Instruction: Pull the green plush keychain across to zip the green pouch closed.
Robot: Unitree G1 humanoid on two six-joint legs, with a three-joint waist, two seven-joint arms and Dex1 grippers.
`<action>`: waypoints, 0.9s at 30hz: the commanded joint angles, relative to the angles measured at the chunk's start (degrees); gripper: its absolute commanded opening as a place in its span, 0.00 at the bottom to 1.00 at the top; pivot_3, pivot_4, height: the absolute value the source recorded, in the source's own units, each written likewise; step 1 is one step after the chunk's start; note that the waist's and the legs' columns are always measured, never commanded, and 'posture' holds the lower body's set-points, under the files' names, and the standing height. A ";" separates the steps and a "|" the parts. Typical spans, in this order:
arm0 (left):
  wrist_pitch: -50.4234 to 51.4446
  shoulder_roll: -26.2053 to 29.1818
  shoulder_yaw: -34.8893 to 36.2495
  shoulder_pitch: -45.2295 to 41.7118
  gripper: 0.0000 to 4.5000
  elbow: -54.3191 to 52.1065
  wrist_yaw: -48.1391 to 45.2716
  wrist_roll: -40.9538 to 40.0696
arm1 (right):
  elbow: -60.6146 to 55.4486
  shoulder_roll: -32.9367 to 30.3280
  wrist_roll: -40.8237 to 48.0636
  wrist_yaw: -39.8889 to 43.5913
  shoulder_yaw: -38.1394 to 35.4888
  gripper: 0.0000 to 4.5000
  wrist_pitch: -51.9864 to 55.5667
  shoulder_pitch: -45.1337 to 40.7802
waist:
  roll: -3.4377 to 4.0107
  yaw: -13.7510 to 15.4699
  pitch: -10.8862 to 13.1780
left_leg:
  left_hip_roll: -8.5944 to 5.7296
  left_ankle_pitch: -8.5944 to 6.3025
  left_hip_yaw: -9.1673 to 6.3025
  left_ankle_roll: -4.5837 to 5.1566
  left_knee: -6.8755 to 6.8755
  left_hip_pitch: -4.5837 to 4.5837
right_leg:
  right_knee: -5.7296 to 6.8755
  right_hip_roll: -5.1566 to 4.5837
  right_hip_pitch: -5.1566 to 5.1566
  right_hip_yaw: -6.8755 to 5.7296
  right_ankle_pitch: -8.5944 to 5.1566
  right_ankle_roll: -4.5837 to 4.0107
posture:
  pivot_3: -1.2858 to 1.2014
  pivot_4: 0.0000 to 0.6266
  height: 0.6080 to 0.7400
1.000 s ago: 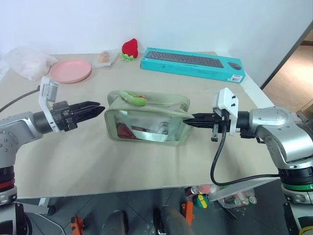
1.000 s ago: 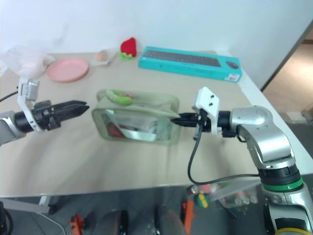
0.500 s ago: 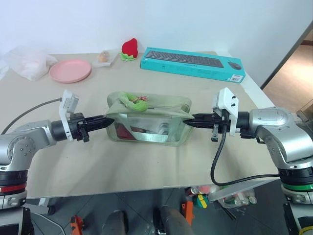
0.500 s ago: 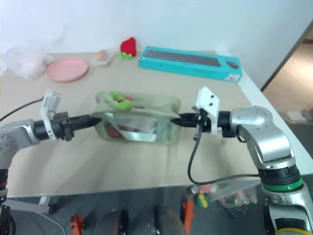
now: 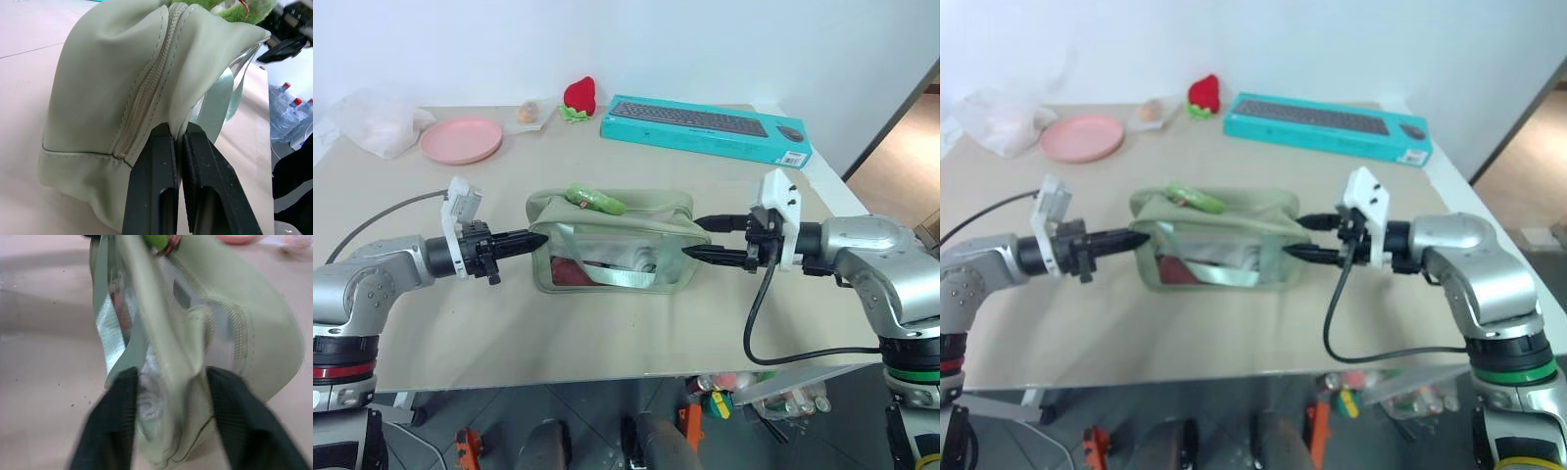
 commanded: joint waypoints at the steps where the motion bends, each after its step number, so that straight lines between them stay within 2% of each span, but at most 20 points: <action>1: -1.33 -0.20 -0.14 -1.20 0.00 -0.79 -0.53 0.46 | -1.47 -0.06 7.44 -1.15 -8.27 0.58 2.06 -4.65 | 0.00 0.20 0.00 | -0.02 0.00 0.00 0.00 0.00 0.00 | 0.00 0.01 0.00 0.00 0.00 0.01 | 0.52 0.24 1.00; 3: -1.29 -0.38 -0.18 -1.14 0.00 -0.80 -0.57 0.38 | -0.62 1.90 9.31 -3.14 -8.66 0.58 2.34 -8.68 | 0.00 0.20 0.00 | -0.04 0.00 -0.02 0.00 0.00 0.01 | -0.02 0.01 0.03 -0.01 0.00 0.01 | 0.52 0.24 1.00; 6: -1.47 -0.51 -0.36 -0.89 0.00 -0.91 -0.85 0.59 | -0.47 4.51 8.09 -4.91 -5.05 0.58 2.09 -12.95 | 0.00 0.22 0.00 | -0.04 0.00 -0.03 0.01 0.00 0.05 | -0.02 0.07 0.04 -0.02 0.01 -0.01 | 0.52 0.24 1.00; 9: -1.52 -0.82 -0.40 -0.99 0.00 -0.85 -0.89 0.75 | -0.04 5.99 1.00 -4.78 4.31 0.58 0.00 -15.17 | 0.00 0.24 0.00 | 0.02 0.00 -0.05 0.01 0.00 0.05 | -0.01 0.08 0.05 -0.05 0.01 -0.02 | 0.52 0.24 1.00; 11: -1.59 -1.03 -0.49 -1.05 0.00 -0.79 -0.85 0.95 | 0.96 6.63 -2.11 -4.23 8.01 0.58 -1.85 -16.00 | 0.00 0.34 0.00 | 0.04 0.00 -0.03 0.01 0.00 0.03 | -0.01 0.05 0.03 -0.04 0.01 -0.01 | 0.52 0.24 1.00; 14: -1.66 -1.73 -0.53 -0.50 0.00 -1.27 -0.64 0.90 | 5.90 10.77 -6.48 -4.64 13.11 0.58 -4.79 -20.63 | 0.02 0.39 0.00 | -0.02 -0.02 -0.01 0.04 0.04 -0.11 | -0.02 0.03 -0.04 -0.04 -0.02 0.04 | 0.52 0.24 1.00; 17: -1.90 -2.37 -0.77 -0.01 0.00 -1.95 -0.25 1.14 | 8.26 13.59 -7.89 -3.19 14.65 0.58 -6.75 -23.55 | 0.01 0.39 0.00 | -0.04 -0.03 -0.02 0.07 0.08 -0.20 | -0.02 0.02 -0.08 -0.02 0.02 0.11 | 0.52 0.24 1.00; 23: -1.74 -3.01 0.33 0.87 0.00 -3.06 0.77 0.49 | 11.79 15.39 -11.52 -0.52 17.64 0.58 -9.69 -24.79 | 0.00 0.50 -0.01 | -0.06 -0.08 -0.09 0.16 0.10 -0.27 | -0.06 -0.07 -0.07 -0.13 -0.04 0.14 | 0.52 0.24 1.00; 27: -1.29 -3.02 1.17 1.64 0.00 -4.00 1.52 -0.10 | 13.88 15.17 -11.30 -0.26 14.95 0.58 -9.98 -25.51 | 0.00 0.50 -0.01 | -0.05 -0.08 -0.11 0.17 0.11 -0.27 | -0.06 -0.09 -0.06 -0.13 -0.04 0.14 | 0.52 0.24 1.00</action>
